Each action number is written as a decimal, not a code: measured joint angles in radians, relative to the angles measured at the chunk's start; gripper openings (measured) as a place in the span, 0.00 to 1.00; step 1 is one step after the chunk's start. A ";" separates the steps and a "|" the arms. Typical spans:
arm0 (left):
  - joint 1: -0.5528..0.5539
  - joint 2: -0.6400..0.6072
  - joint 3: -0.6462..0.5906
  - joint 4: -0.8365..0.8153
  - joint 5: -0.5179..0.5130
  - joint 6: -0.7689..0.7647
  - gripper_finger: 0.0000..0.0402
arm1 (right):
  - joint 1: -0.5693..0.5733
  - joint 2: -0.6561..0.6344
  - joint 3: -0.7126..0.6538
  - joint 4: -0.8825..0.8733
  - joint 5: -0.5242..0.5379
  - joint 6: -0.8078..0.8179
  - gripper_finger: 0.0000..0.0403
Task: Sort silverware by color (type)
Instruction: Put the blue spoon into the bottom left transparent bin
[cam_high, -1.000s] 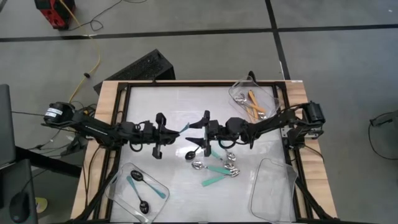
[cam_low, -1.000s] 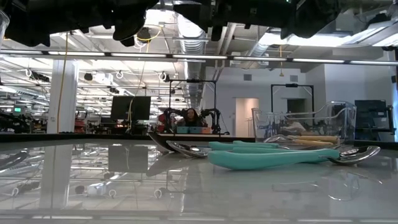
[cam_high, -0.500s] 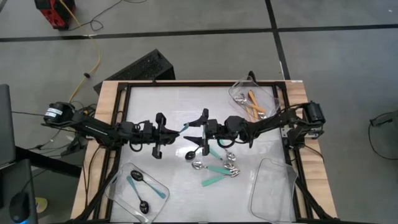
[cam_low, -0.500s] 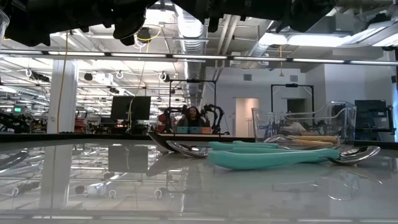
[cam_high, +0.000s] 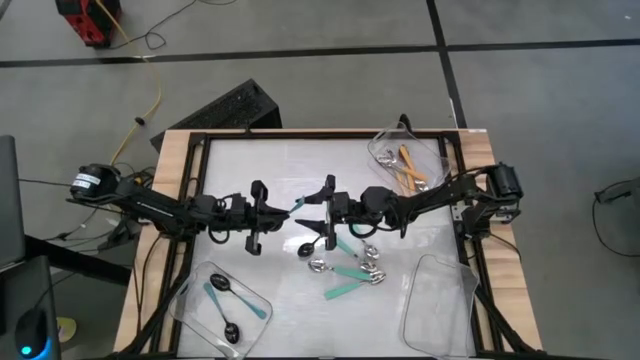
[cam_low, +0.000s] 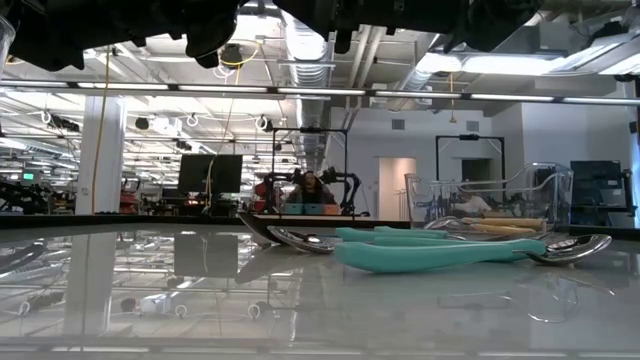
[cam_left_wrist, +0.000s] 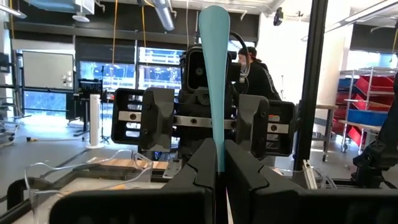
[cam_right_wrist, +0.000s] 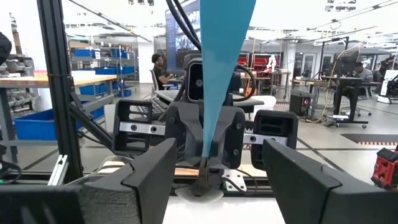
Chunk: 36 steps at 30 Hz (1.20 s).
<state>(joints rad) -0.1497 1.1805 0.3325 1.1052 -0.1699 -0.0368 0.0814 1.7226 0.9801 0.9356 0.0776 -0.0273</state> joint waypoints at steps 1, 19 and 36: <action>0.000 0.000 0.000 0.001 0.000 0.000 0.00 | 0.000 0.000 0.000 0.001 0.000 0.000 0.66; -0.002 0.041 0.000 0.026 -0.012 -0.005 0.00 | -0.014 0.000 0.000 0.001 0.001 0.001 0.66; -0.003 0.098 -0.001 0.073 -0.040 0.001 0.00 | -0.019 0.000 0.000 -0.014 0.001 0.029 0.66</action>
<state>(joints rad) -0.1524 1.2781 0.3317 1.1786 -0.2097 -0.0360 0.0623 1.7226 0.9802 0.9217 0.0788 0.0016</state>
